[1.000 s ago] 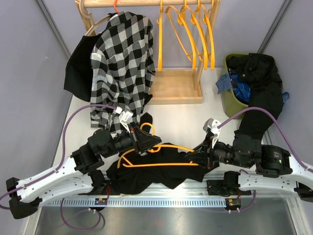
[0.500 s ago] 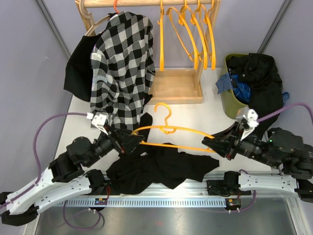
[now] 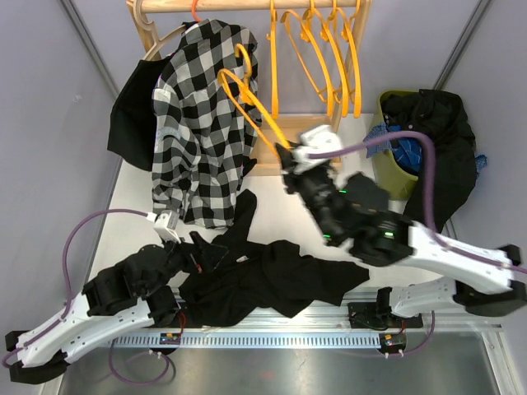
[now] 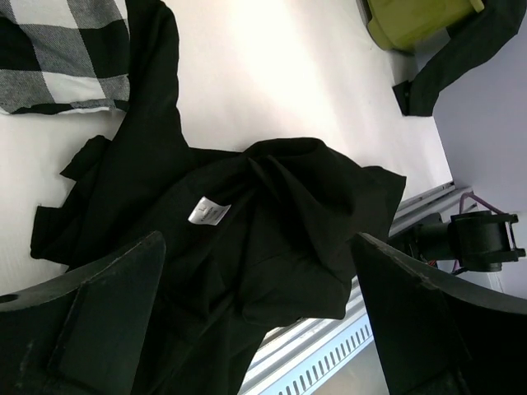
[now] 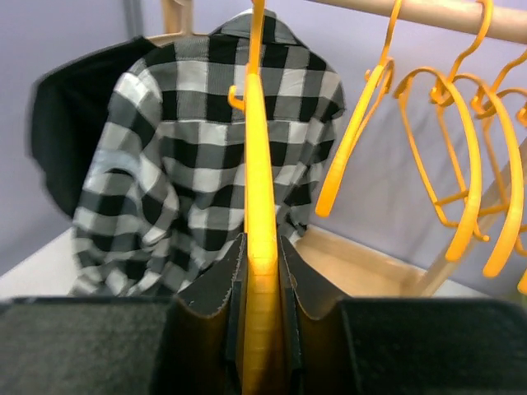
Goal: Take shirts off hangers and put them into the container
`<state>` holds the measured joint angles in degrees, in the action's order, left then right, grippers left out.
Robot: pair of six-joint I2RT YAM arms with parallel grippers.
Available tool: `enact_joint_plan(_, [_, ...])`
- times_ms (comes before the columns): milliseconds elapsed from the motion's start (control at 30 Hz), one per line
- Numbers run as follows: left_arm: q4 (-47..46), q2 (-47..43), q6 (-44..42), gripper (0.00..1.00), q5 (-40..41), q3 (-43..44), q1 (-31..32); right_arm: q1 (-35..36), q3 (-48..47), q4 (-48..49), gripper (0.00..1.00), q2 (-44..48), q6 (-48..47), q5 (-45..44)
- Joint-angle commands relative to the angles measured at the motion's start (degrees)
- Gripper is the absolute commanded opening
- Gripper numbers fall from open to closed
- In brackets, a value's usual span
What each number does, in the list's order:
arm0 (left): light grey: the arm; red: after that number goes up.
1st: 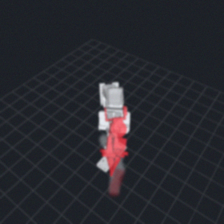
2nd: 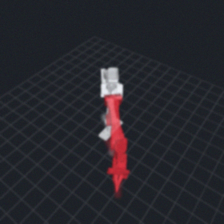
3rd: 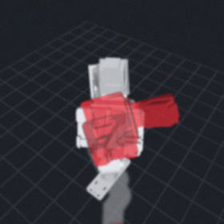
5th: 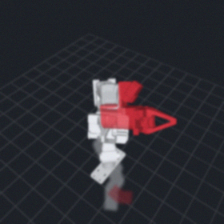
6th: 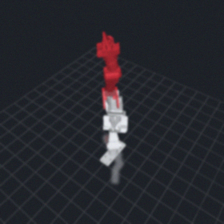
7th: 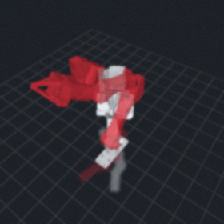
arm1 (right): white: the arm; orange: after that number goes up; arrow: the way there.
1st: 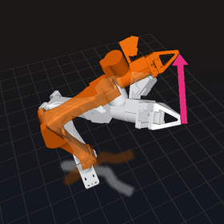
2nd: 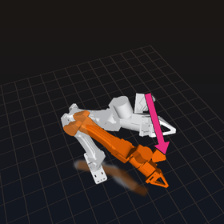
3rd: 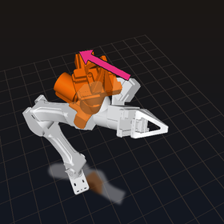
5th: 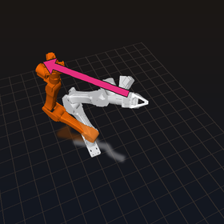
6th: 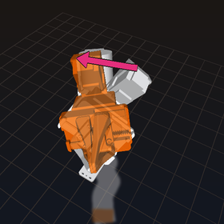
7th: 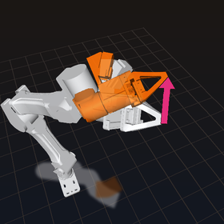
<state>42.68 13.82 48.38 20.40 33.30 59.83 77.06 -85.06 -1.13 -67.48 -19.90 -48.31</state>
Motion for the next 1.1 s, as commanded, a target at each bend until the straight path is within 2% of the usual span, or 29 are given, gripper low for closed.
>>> enact_joint_plan(0, [0.39, -1.95, 0.84, 0.99, 1.83, 0.80, 0.02, -0.76, -8.16, 18.85, 0.00, -10.08, -12.52, -10.38])
enact_joint_plan(67, [0.30, -2.57, 0.75, 0.99, 1.75, 0.63, -0.07, -2.61, -11.61, 20.46, 0.00, -14.15, -14.81, -11.44])
enact_joint_plan(167, [0.30, -3.89, 0.84, 0.99, 1.40, 0.36, 0.02, -6.81, -19.25, 17.66, 0.00, -21.53, -12.19, -12.50])
enact_joint_plan(300, [0.83, -5.82, 1.01, 0.99, 0.78, 0.27, 0.02, -12.18, -27.78, 5.91, 0.00, -27.08, -3.67, -9.27])
enact_joint_plan(367, [1.62, -7.32, 1.19, 0.99, 0.78, 0.28, -0.07, -14.73, -31.48, 4.30, 0.00, -28.75, -1.11, -8.21])
enact_joint_plan(500, [2.76, -9.86, 1.45, 0.99, 1.04, 0.10, 0.02, -19.82, -41.03, -6.39, 0.00, -32.87, 4.33, -2.25])
enact_joint_plan(567, [2.68, -10.74, 1.45, 0.99, 0.95, 0.10, 0.02, -22.29, -45.26, -12.03, 0.00, -34.81, 10.04, 1.36])
enact_joint_plan(600, [2.50, -10.84, 1.37, 0.99, 0.87, 0.10, 0.02, -23.43, -49.29, -17.28, 0.00, -36.74, 11.80, 5.38])
enact_joint_plan(700, [1.71, -10.66, 1.28, 0.99, 0.78, 0.10, 0.02, -26.60, -53.62, -24.34, 0.00, -39.21, 17.95, 12.25])
enact_joint_plan(867, [0.57, -9.96, 0.75, 0.99, 0.60, 0.10, 0.02, -26.70, -50.13, -27.26, 0.00, -39.30, 21.13, 16.23])
enact_joint_plan(1067, [0.30, -9.78, 0.49, 0.99, 0.51, 0.28, 0.02, -27.31, -44.16, -28.94, 0.00, -39.05, 22.54, 16.06])
